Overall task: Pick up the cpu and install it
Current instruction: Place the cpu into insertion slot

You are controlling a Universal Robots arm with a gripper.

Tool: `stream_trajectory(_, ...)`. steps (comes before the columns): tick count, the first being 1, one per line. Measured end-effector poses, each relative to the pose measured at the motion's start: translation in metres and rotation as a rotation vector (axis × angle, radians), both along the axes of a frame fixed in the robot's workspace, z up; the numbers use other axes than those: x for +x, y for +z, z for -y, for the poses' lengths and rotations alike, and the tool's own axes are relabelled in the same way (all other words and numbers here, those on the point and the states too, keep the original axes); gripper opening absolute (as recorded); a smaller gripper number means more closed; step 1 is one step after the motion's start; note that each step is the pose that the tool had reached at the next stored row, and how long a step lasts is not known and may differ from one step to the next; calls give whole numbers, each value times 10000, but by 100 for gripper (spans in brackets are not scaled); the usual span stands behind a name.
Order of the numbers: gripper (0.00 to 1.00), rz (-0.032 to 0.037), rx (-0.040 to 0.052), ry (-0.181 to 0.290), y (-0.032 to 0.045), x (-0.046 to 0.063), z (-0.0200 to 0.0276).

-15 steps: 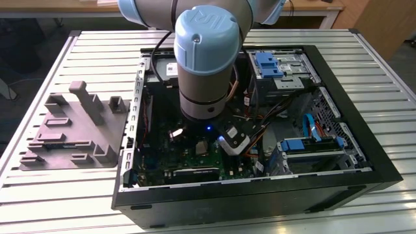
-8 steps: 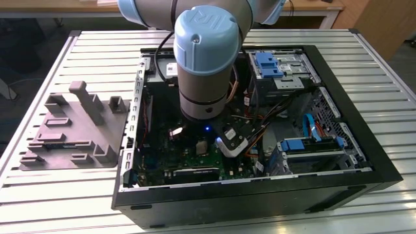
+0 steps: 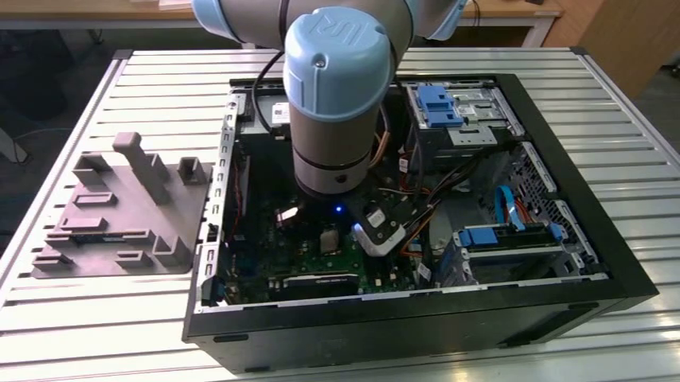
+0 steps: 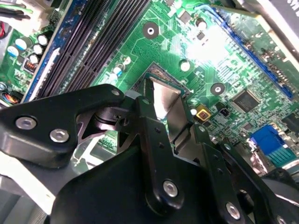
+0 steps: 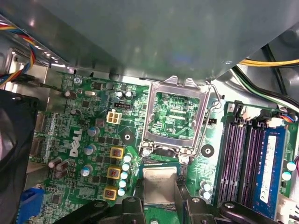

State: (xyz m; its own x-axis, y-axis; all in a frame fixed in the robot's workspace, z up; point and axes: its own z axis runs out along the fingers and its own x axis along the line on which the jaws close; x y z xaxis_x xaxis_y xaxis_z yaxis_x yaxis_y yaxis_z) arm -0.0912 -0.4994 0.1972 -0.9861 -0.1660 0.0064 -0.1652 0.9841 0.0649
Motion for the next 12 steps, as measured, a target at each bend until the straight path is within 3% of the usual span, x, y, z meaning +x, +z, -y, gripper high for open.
stream_trajectory(4, 40, -1, 1, 6, 4, 0, 0)
stream_trajectory(9, 58, -4, -2, 17, 2, 0, 0)
stream_trajectory(12, 58, -4, 16, 48, -21, 0, 0)
